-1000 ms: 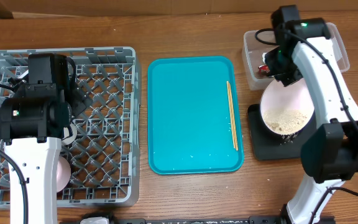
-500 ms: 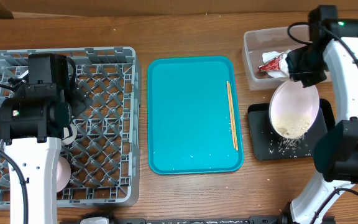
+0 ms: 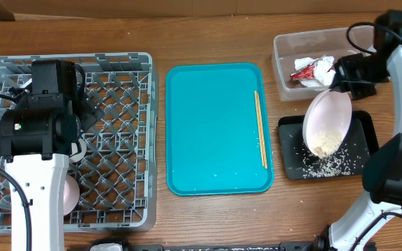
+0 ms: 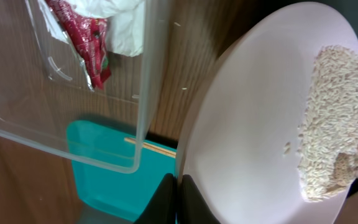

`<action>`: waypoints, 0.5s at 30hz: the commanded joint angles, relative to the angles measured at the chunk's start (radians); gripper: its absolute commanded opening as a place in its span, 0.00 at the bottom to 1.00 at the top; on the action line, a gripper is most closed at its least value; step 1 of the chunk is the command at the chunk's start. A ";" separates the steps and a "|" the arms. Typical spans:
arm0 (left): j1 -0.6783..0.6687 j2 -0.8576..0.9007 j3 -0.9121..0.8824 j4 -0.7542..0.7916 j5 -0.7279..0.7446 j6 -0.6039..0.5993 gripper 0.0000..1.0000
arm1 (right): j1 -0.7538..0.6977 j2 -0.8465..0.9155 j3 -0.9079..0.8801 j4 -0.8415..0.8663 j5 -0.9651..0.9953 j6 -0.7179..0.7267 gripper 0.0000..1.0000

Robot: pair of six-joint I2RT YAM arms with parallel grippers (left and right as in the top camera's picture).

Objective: Sort waste into correct bins and load items into the dishwasher
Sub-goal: 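Tilt the plate with the right gripper to pour rice onto black tray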

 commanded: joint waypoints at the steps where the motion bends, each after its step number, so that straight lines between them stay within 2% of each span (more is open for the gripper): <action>1: -0.002 0.001 -0.006 0.004 0.003 -0.017 1.00 | -0.043 -0.043 0.028 -0.013 -0.061 -0.040 0.03; 6: -0.002 0.001 -0.006 0.004 0.004 -0.017 1.00 | -0.093 -0.045 0.028 -0.014 -0.196 -0.130 0.03; 11: -0.002 0.001 -0.006 0.004 0.004 -0.017 1.00 | -0.131 -0.045 0.028 -0.014 -0.206 -0.140 0.04; 15: -0.002 0.001 -0.006 0.004 0.004 -0.017 1.00 | -0.139 -0.045 0.028 -0.014 -0.279 -0.208 0.04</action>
